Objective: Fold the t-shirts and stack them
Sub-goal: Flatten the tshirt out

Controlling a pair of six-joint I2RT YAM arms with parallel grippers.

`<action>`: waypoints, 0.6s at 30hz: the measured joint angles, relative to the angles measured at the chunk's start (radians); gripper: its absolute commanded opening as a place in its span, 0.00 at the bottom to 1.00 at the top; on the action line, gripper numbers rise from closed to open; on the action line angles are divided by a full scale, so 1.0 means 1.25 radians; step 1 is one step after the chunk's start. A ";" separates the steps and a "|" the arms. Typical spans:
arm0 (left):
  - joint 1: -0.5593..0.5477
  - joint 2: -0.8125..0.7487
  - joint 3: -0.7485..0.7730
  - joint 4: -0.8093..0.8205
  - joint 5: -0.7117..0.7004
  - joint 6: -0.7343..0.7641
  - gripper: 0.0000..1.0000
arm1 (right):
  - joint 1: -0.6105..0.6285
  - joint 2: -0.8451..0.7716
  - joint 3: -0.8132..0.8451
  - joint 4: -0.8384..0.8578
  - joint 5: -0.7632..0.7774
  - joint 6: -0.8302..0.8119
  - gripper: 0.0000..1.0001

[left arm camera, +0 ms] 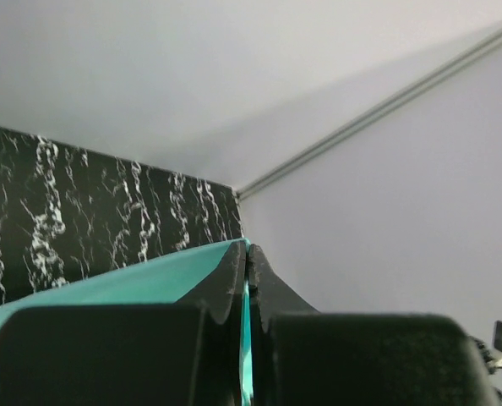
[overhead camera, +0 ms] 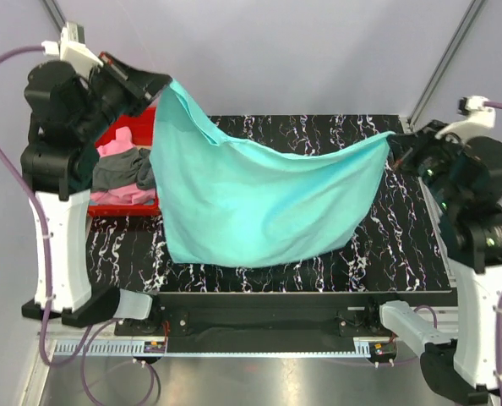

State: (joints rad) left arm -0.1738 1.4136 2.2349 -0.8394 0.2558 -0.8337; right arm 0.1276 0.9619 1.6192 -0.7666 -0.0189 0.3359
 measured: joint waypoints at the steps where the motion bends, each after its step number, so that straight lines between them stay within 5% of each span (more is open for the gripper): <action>1: -0.001 -0.047 -0.070 0.028 0.007 -0.014 0.00 | 0.000 -0.021 0.013 -0.008 -0.007 0.000 0.00; 10: -0.004 -0.356 -0.267 0.133 0.063 -0.113 0.00 | 0.000 -0.292 0.020 -0.093 -0.101 0.067 0.00; 18: -0.004 -0.447 -0.323 0.159 0.101 -0.147 0.00 | 0.000 -0.310 0.023 -0.188 -0.133 0.121 0.00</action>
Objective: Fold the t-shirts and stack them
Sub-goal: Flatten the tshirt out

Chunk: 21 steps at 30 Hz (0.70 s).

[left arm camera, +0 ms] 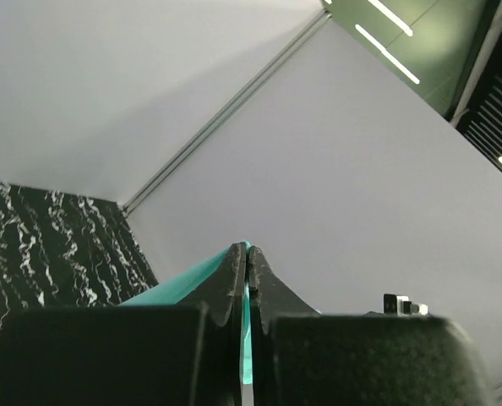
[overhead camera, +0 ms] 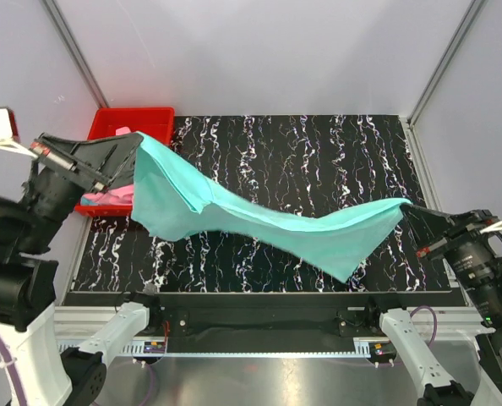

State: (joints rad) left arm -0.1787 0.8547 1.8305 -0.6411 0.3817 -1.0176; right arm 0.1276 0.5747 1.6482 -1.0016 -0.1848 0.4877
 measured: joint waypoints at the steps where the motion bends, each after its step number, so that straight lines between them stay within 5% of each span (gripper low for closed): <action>1: 0.000 0.009 0.000 -0.010 -0.001 0.004 0.00 | 0.000 0.006 0.000 -0.006 0.002 0.000 0.00; 10: -0.002 0.258 0.007 0.005 -0.086 0.100 0.00 | 0.000 0.205 -0.124 0.160 0.101 -0.035 0.00; 13: -0.002 0.437 0.108 0.017 -0.125 0.123 0.00 | -0.001 0.395 -0.094 0.270 0.134 -0.055 0.00; 18: 0.000 0.822 0.452 0.003 -0.156 0.120 0.00 | -0.031 0.703 0.053 0.379 0.152 -0.108 0.00; 21: 0.006 0.907 0.469 0.029 -0.149 0.083 0.00 | -0.091 0.786 0.129 0.397 0.134 -0.133 0.00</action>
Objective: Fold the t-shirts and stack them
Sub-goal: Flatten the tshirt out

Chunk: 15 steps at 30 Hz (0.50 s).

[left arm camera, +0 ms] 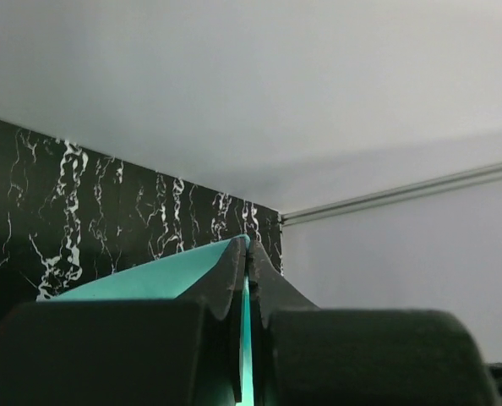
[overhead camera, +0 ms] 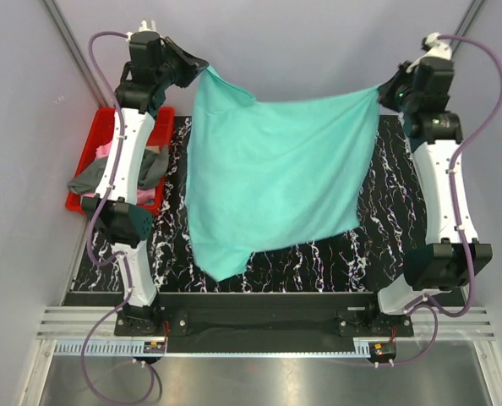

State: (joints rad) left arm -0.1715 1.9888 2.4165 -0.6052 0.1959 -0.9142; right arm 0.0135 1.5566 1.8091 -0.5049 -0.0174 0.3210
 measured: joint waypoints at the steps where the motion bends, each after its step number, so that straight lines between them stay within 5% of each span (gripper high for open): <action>1: 0.002 0.006 -0.015 0.008 0.001 -0.012 0.00 | -0.018 0.015 0.028 -0.001 -0.005 -0.011 0.00; 8: 0.003 -0.099 -0.131 0.106 0.010 -0.037 0.00 | -0.056 -0.021 0.136 0.009 -0.024 -0.108 0.00; 15: -0.038 -0.461 -0.552 0.238 0.016 0.002 0.00 | -0.053 -0.257 -0.168 0.067 0.008 -0.149 0.00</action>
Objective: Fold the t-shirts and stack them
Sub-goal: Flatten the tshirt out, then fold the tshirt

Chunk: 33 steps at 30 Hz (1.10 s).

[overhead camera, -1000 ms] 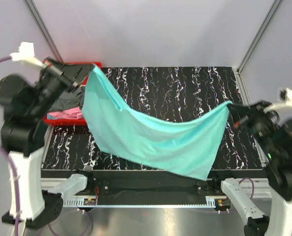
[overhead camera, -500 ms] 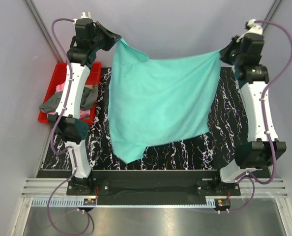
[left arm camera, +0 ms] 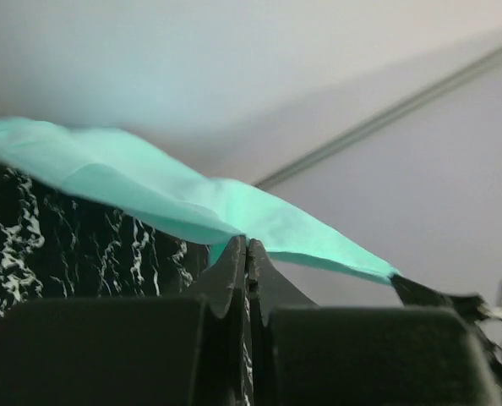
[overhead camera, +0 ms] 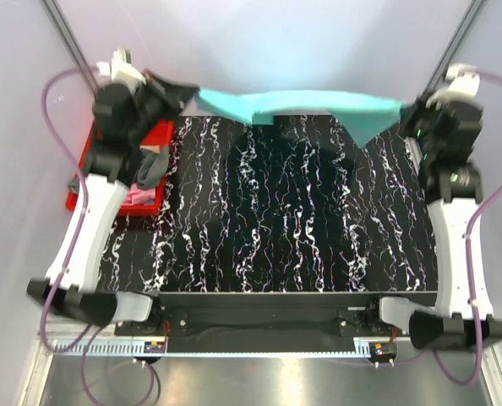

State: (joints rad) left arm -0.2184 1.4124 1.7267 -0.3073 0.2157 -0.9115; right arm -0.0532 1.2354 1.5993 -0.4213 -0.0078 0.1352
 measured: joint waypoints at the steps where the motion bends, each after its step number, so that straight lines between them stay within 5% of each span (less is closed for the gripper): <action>1: -0.014 -0.053 -0.073 0.020 -0.001 0.006 0.00 | 0.000 -0.039 -0.074 0.011 0.012 0.005 0.00; 6: -0.071 -0.207 -0.388 0.014 -0.006 0.041 0.00 | 0.000 -0.172 -0.383 -0.009 0.048 0.096 0.00; 15: -0.090 -0.297 -0.771 -0.126 -0.066 0.059 0.00 | 0.000 -0.206 -0.661 -0.089 0.060 0.307 0.00; 25: -0.098 -0.354 -0.863 -0.151 -0.069 0.061 0.00 | 0.000 -0.191 -0.782 -0.137 0.058 0.435 0.00; 33: -0.104 -0.396 -0.880 -0.194 -0.072 0.062 0.00 | 0.000 -0.338 -0.788 -0.213 0.062 0.474 0.00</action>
State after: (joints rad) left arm -0.3481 0.9173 0.6270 -0.5495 0.1257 -0.8337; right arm -0.0532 0.8124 0.6144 -0.6880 0.0692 0.7273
